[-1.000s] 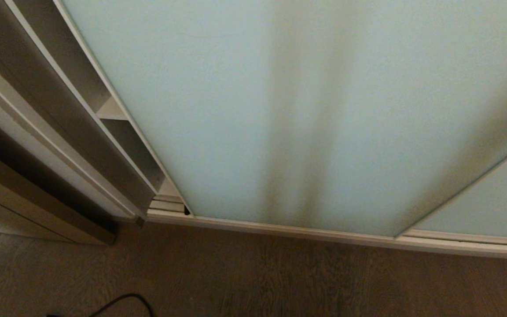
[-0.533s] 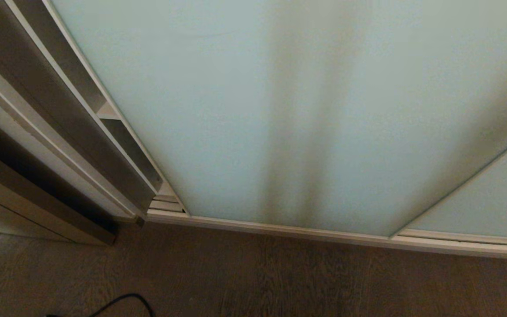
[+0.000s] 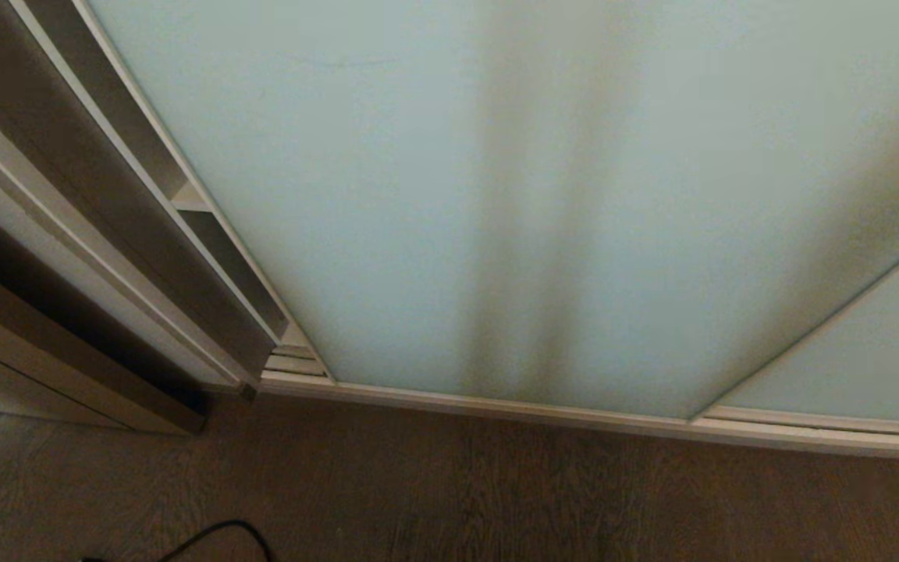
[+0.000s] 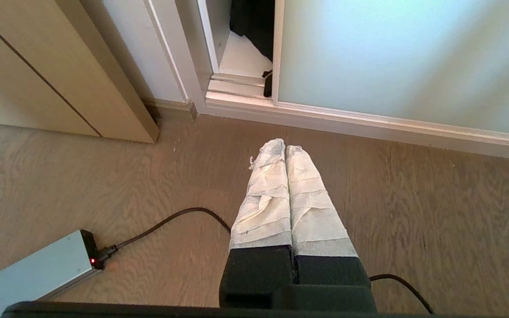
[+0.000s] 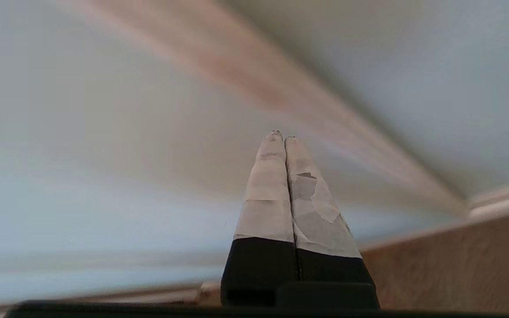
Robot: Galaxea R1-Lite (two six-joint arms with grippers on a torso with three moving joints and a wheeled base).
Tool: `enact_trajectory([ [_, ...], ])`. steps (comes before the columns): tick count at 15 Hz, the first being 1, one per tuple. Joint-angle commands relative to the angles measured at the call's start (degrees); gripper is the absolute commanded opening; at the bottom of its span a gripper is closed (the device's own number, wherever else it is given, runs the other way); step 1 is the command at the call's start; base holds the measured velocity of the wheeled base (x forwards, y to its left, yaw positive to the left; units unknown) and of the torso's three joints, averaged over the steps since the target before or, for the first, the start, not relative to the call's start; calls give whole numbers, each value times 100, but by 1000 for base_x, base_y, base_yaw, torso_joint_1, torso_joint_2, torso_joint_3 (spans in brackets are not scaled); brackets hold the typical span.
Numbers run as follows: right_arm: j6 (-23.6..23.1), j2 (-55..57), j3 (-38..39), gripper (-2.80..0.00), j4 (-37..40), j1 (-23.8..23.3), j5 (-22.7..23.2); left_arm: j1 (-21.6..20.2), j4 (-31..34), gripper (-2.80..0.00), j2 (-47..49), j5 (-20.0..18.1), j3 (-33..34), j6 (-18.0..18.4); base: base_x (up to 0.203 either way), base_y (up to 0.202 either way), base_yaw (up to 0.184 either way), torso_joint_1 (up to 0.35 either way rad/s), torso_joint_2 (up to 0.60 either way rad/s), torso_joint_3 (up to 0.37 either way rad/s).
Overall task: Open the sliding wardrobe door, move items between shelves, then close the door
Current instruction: Close the door
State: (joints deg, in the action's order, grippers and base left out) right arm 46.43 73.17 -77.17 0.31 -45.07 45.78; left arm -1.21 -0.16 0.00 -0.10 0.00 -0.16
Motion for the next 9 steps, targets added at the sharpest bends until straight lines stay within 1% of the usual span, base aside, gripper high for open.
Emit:
enact_trajectory([
  [1, 26, 319, -120, -280, -156, -108, 26, -2, -2, -280, 9, 1, 0, -2, 0, 0, 0, 0, 0, 0],
  [4, 32, 703, -169, -280, -412, -90, 32, -2, -2, -280, 9, 1, 2, -2, 0, 0, 0, 0, 0, 0],
  [9, 32, 1014, -228, -280, -444, 102, 37, -2, -2, -280, 9, 1, 8, -2, 0, 0, 0, 0, 0, 0],
])
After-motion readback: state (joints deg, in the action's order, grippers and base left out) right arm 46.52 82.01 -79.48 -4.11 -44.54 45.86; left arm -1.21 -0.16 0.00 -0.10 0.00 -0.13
